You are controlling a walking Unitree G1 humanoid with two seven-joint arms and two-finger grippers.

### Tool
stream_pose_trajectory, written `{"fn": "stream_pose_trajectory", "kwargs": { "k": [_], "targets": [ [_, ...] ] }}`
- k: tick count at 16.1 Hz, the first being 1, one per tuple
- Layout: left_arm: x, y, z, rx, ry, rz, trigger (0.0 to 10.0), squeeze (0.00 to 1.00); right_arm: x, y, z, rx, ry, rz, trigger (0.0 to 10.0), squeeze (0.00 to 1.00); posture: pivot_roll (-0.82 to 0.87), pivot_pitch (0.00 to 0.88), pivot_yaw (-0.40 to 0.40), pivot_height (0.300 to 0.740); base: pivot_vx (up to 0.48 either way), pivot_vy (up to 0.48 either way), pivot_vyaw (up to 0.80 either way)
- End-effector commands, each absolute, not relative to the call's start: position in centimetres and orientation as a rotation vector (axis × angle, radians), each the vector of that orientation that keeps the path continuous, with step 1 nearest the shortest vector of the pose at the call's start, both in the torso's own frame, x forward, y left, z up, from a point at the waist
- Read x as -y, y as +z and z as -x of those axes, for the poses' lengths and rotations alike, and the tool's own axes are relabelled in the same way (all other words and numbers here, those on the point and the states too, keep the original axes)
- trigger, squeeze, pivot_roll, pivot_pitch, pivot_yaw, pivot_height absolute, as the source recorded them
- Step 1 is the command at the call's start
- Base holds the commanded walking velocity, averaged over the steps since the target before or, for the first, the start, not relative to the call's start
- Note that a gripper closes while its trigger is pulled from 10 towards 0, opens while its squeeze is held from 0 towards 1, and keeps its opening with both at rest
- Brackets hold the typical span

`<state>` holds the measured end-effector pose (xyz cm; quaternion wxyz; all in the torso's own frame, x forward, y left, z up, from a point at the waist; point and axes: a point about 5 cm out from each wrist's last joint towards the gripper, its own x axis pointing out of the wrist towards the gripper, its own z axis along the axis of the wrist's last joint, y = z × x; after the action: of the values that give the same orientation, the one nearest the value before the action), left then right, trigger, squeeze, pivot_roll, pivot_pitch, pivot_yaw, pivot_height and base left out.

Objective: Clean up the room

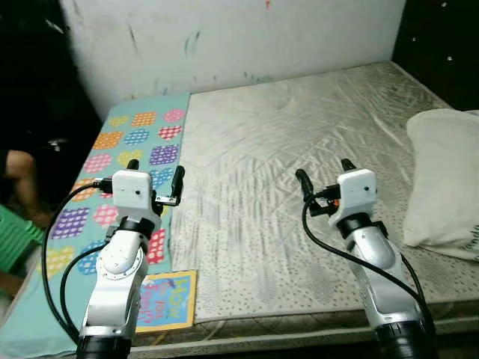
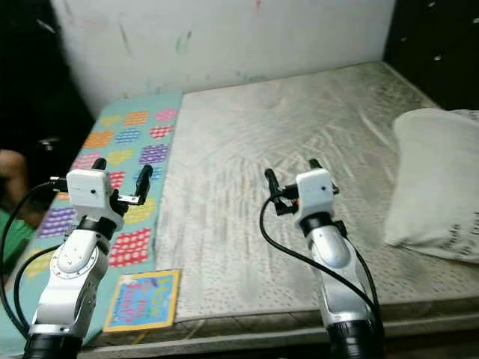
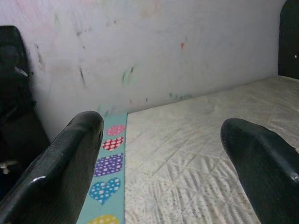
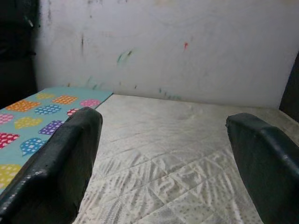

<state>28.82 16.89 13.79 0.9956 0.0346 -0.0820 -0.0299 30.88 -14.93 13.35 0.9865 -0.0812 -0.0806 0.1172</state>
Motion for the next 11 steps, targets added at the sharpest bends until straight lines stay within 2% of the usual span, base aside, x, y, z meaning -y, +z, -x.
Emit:
{"fn": "stream_pose_trajectory", "kwargs": {
  "k": [1,5,8,11],
  "targets": [
    [-18.1,13.4,-28.1,0.151,0.01,-0.066,10.0,0.0,13.3,14.1,-31.5,0.176,0.313,0.166,10.0,0.0,-0.17,0.0,0.042,0.74,0.0,0.0,0.0],
    [-19.9,12.5,-25.7,0.141,0.173,-0.055,10.0,0.0,10.5,14.4,-32.9,0.157,0.488,0.186,10.0,0.0,-0.01,0.0,-0.108,0.74,0.0,0.0,0.0],
    [-21.0,12.7,-24.8,0.146,0.241,-0.061,10.0,0.0,9.2,14.4,-33.4,0.151,0.535,0.174,10.0,0.0,0.05,0.0,-0.139,0.74,0.0,0.0,0.0],
    [-21.4,12.9,-24.4,0.147,0.251,-0.068,10.0,0.0,8.7,14.2,-33.7,0.147,0.53,0.159,10.0,0.0,0.06,0.0,-0.135,0.74,0.0,0.0,0.0]
  ]
}}
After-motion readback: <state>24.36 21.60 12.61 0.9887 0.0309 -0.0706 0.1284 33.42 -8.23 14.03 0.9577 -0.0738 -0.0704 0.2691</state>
